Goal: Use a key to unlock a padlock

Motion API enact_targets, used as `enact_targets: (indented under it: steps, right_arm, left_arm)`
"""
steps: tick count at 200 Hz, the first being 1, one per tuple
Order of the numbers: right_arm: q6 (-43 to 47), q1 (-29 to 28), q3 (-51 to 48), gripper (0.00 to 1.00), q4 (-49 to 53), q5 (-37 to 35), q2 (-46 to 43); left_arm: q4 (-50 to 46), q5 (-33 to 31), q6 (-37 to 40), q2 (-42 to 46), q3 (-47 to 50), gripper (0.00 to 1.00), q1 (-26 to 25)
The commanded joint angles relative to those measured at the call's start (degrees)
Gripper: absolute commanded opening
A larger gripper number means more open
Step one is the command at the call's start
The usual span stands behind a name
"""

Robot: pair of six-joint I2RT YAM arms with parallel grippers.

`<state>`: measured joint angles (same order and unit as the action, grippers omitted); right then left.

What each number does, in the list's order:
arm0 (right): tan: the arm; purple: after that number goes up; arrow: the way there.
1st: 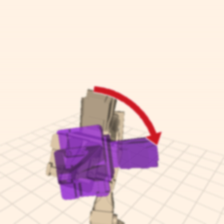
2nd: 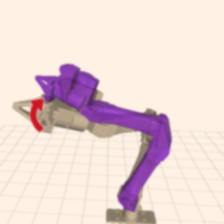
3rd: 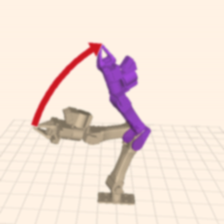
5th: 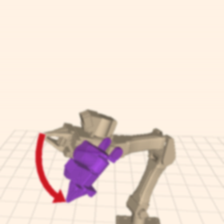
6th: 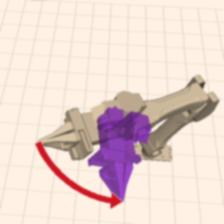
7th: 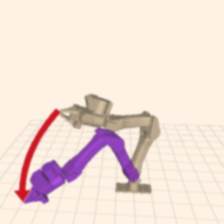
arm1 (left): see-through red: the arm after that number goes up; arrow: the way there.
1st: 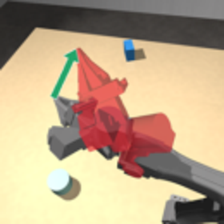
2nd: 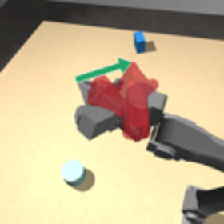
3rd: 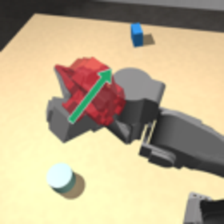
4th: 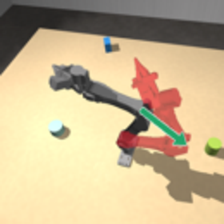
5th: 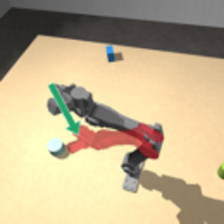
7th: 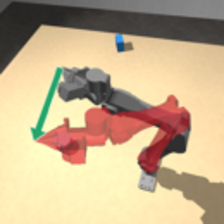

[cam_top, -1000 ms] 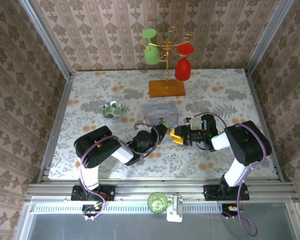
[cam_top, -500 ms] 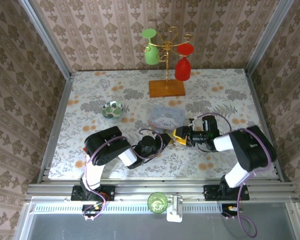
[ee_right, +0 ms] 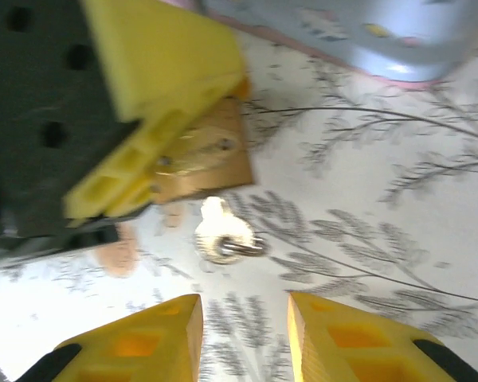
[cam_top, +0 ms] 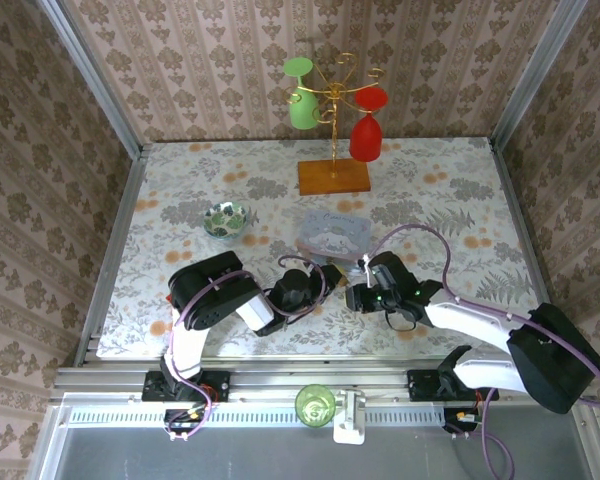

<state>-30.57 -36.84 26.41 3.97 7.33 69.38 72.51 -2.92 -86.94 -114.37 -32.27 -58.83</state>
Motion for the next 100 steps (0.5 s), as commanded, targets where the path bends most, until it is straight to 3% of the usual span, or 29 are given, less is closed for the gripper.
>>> enact_targets:
  steps: [1,21,37,62,100]
  right_arm:
    - [0.9,-0.5,-1.1,0.35,2.8,-8.3,-4.6]
    - [1.7,-0.4,-1.0,0.28,3.5,-8.0,-5.3]
    - [3.0,-0.4,-0.6,0.21,0.7,-3.7,-2.2]
    - [4.3,-0.8,-0.3,0.19,-3.1,0.4,2.4]
    - [5.9,-0.8,2.0,0.16,-5.7,0.4,5.1]
  left_arm:
    - [2.5,0.7,0.9,2.3,0.6,0.00,0.2]
    - [2.5,0.9,0.9,2.4,0.4,0.00,0.2]
    - [2.6,1.4,0.0,2.1,-0.2,0.00,0.1]
    - [2.5,1.3,0.9,2.9,-0.5,0.00,-0.2]
    - [2.5,1.1,0.2,2.8,-0.4,0.00,-1.1]
